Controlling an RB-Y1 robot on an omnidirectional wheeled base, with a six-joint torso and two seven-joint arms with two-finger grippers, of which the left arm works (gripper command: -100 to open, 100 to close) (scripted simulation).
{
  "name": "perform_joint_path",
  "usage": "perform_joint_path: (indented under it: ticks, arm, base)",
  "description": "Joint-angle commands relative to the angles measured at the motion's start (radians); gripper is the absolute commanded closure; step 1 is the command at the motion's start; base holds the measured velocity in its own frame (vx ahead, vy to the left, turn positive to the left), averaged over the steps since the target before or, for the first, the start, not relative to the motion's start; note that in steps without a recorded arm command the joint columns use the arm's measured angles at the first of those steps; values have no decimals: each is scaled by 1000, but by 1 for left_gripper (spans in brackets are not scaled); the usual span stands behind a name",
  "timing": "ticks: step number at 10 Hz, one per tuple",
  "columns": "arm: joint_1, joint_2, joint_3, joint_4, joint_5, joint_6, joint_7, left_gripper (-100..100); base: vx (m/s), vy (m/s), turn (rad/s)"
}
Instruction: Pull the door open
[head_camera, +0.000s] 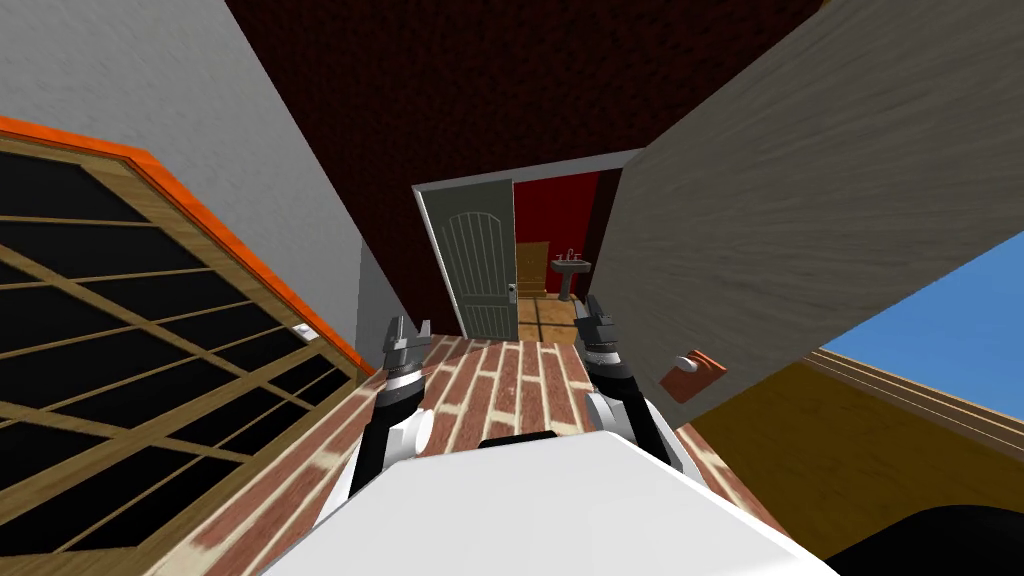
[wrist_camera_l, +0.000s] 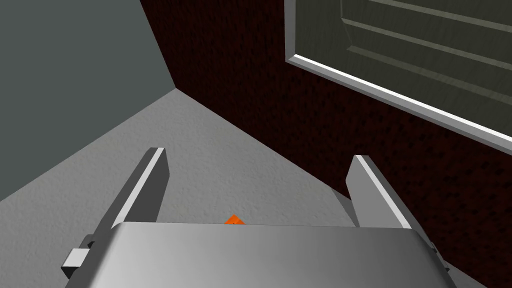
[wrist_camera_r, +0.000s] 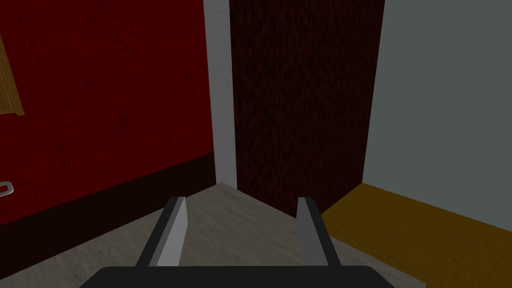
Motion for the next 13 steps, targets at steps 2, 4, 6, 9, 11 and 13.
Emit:
perform_joint_path:
  ticks: [2, 4, 6, 9, 11, 13]
  arm:
    - [-21, 13, -4, 57, -3, 14, 0, -100]
    - [-37, 20, -6, 90, -4, 27, 0, -100]
    - [-62, 30, -7, 142, -6, 46, -1, -100]
    - [-88, 39, -9, 196, -8, 66, -1, -100]
    - [-107, 45, -10, 234, -10, 80, -1, -100]
    - [-135, 53, -12, 293, -12, 102, -1, -100]
  base:
    - [142, -46, -61]
    - [112, -30, -46]
    - [131, -58, -76]
    - [109, -30, -48]
    - [93, -39, -54]
    - [105, -41, -72]
